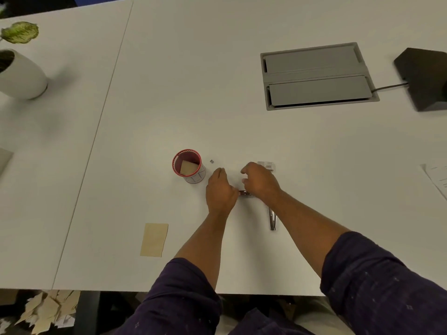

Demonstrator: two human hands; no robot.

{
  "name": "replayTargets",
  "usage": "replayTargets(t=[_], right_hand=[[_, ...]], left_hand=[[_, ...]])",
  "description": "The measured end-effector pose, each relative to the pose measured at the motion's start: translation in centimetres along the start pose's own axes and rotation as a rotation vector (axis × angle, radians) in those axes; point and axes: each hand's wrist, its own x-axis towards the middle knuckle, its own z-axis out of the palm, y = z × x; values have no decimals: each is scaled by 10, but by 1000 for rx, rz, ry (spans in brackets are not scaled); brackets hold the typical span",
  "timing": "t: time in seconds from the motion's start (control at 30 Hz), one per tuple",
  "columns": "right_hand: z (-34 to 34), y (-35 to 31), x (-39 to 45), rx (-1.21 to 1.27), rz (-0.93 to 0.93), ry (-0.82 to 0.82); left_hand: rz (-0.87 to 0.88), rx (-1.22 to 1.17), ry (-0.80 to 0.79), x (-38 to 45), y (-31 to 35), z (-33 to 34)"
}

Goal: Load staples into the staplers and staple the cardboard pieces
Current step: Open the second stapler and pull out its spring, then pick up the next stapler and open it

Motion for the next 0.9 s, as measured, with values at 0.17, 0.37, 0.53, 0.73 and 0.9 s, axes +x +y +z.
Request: replayTargets(t=[0.17,0.37,0.53,0.73,0.9], right_hand=[[3,-24,22,-255,-167,-154],[10,-38,37,-232,-158,-202],[10,-39,48,-317,-253,-228],[13,-38,59,-482,-297,-287],[17,-38,63,-503,-264,-279]], left_hand=[[-63,-24,-83,9,-8,4],[-27,-74,-85,24,-11,8],[-43,-82,-89,35,-18,15],[-64,-72,-102,43,-22,23],[-32,52,-138,51,-26,23]])
